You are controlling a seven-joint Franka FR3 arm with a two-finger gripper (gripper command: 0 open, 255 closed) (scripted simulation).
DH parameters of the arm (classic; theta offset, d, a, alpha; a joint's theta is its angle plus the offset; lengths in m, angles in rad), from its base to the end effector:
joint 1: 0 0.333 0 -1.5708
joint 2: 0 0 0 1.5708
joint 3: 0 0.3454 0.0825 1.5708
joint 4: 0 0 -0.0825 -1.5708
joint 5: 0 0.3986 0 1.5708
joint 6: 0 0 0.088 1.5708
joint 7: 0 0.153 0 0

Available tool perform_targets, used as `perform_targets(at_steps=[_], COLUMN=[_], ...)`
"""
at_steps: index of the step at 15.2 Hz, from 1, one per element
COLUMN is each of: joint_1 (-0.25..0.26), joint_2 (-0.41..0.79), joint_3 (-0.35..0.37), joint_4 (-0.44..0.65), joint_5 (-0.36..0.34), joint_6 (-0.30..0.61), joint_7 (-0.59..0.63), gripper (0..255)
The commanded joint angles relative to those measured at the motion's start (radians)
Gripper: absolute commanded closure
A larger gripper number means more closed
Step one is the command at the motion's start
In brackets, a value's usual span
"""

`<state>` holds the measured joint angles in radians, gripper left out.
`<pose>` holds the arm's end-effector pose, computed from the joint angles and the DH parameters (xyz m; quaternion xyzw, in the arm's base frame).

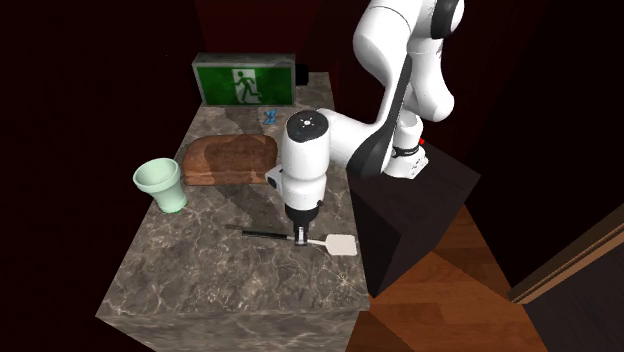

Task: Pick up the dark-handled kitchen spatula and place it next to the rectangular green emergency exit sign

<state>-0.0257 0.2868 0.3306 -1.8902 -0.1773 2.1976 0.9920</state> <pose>0.6197 0.1725 0.3397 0.9548 -0.2954 0.0320 0.0095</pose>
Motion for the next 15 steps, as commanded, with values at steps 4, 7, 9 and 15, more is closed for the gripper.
perform_targets(at_steps=[4, 7, 9, 15], joint_1=[-0.002, -0.004, -0.005, -0.006], joint_2=[-0.028, -0.044, -0.053, -0.077], joint_3=[0.006, 0.008, 0.010, 0.013], joint_4=[0.031, 0.052, 0.067, 0.118], joint_5=[0.015, 0.024, 0.029, 0.042], joint_6=[-0.057, -0.092, -0.116, -0.189], joint_7=[-0.011, -0.018, -0.022, -0.033], gripper=[255, 255, 255, 255])
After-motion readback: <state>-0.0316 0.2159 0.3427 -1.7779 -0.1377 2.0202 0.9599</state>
